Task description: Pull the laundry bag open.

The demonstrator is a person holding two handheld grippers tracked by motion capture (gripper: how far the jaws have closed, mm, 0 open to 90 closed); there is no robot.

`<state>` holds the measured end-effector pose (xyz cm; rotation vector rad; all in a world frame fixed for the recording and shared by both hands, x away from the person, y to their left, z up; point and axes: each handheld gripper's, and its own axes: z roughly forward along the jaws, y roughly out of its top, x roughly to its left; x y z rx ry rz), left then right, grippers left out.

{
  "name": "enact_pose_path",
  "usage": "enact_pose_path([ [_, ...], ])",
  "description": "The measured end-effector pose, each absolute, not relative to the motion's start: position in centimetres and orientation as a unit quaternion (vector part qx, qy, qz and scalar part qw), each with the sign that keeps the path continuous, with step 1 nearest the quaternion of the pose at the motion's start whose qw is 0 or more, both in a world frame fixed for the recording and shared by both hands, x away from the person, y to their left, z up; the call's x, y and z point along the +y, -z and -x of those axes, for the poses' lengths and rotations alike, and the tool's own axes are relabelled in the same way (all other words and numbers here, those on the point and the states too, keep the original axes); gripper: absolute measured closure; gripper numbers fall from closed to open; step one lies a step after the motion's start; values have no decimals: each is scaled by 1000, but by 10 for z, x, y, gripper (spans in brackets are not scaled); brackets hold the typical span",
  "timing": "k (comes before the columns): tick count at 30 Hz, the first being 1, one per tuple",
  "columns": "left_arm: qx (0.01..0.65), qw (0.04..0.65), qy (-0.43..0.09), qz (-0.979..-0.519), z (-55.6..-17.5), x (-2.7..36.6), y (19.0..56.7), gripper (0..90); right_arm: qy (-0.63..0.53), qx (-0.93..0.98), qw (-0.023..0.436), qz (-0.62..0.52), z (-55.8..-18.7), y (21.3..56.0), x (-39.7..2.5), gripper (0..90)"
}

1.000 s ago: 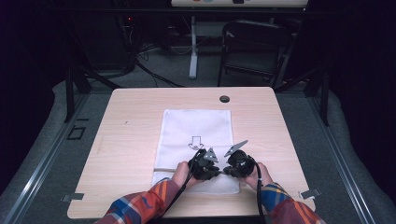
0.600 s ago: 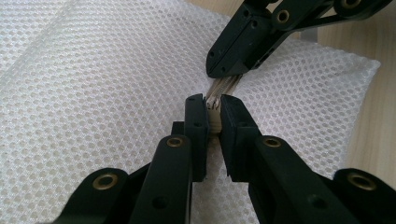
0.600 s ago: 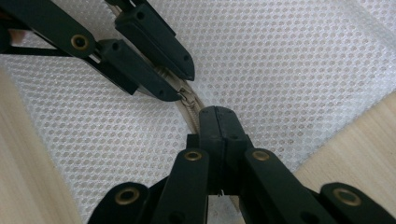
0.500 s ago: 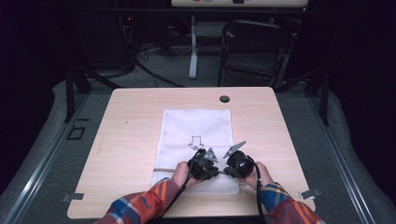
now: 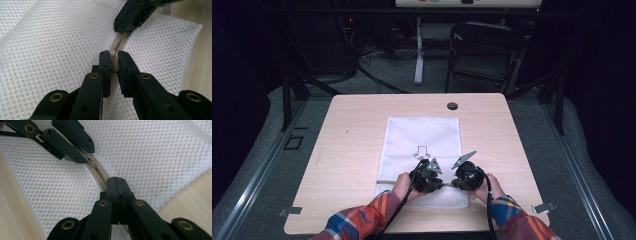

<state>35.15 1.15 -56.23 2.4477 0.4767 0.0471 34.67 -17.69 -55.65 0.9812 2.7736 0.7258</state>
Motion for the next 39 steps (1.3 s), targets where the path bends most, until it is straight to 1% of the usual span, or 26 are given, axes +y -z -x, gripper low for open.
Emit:
enact_pose_path([
  [32,184,309,-15,-933,-351,29,561,814,-240,913,54,-325,-347,557,-177,900],
  [39,187,306,-19,-934,-349,38,560,815,-238,914,53,-325,-347,556,-177,900],
])
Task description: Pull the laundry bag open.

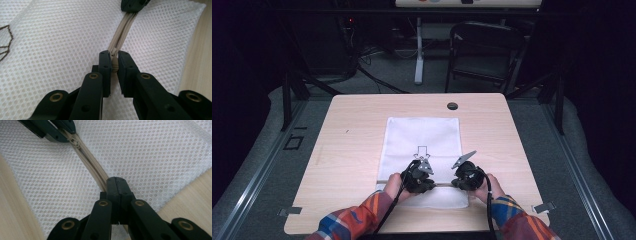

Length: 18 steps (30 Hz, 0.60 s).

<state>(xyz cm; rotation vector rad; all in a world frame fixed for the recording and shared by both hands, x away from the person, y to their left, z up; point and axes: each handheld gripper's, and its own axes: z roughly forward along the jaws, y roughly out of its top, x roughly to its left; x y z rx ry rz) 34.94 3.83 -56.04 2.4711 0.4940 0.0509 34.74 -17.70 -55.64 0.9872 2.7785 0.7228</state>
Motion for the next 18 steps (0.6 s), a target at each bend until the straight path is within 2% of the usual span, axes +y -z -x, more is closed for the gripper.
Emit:
enact_pose_path([
  [18,203,298,-23,-932,-348,64,558,814,-237,913,54,-327,-347,556,-176,900],
])
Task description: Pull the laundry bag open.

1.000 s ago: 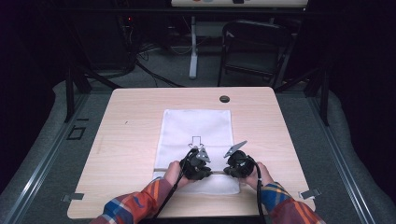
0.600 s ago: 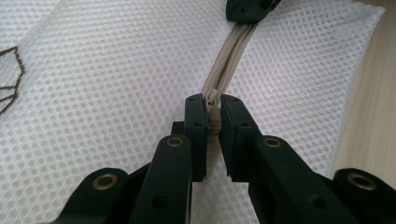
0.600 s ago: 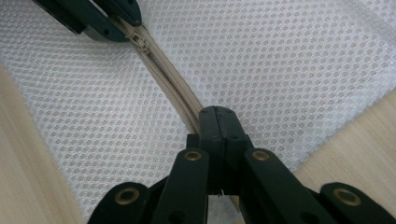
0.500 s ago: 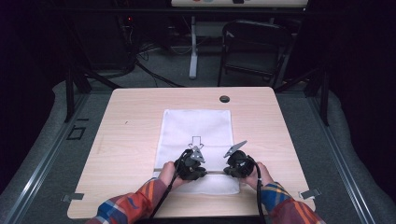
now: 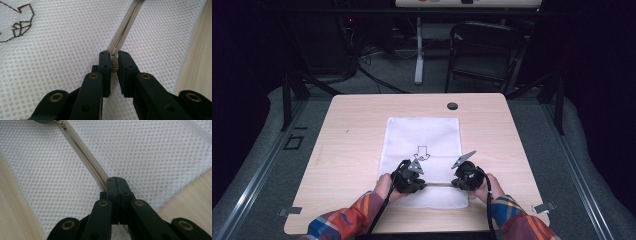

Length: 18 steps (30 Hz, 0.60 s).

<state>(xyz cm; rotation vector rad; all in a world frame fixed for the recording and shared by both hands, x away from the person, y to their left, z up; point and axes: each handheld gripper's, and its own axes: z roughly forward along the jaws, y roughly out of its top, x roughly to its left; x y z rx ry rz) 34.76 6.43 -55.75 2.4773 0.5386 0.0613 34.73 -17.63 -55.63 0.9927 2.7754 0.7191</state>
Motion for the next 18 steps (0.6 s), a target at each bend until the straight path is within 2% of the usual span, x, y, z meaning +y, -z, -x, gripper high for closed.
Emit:
enact_pose_path([
  [18,219,300,-26,-928,-346,86,551,814,-236,913,54,-328,-347,556,-176,900],
])
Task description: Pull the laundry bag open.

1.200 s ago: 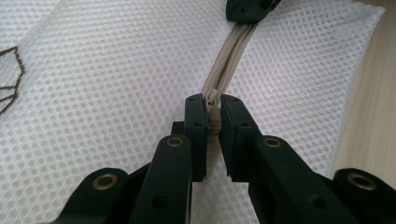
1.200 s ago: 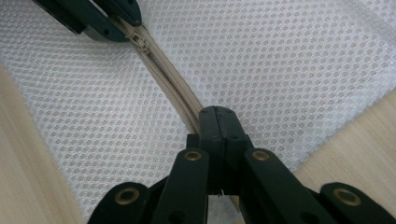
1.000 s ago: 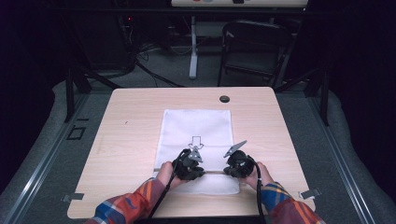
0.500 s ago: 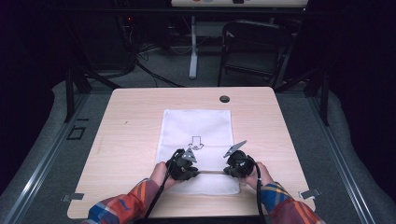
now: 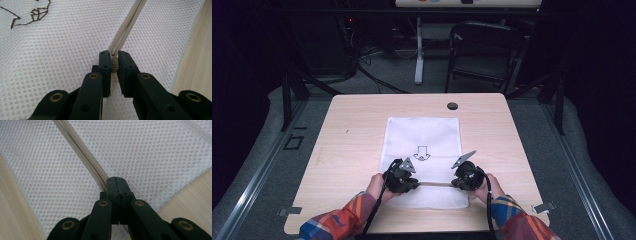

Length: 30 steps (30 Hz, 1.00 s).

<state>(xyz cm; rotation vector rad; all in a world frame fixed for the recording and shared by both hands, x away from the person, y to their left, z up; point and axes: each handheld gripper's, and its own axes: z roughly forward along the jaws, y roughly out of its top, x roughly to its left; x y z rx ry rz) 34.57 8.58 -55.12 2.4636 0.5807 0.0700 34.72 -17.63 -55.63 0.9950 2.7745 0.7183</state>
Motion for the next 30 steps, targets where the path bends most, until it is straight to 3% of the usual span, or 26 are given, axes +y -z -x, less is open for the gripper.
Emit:
enact_pose_path([
  [30,252,295,-40,-921,-344,124,544,814,-235,914,54,-327,-347,556,-176,900],
])
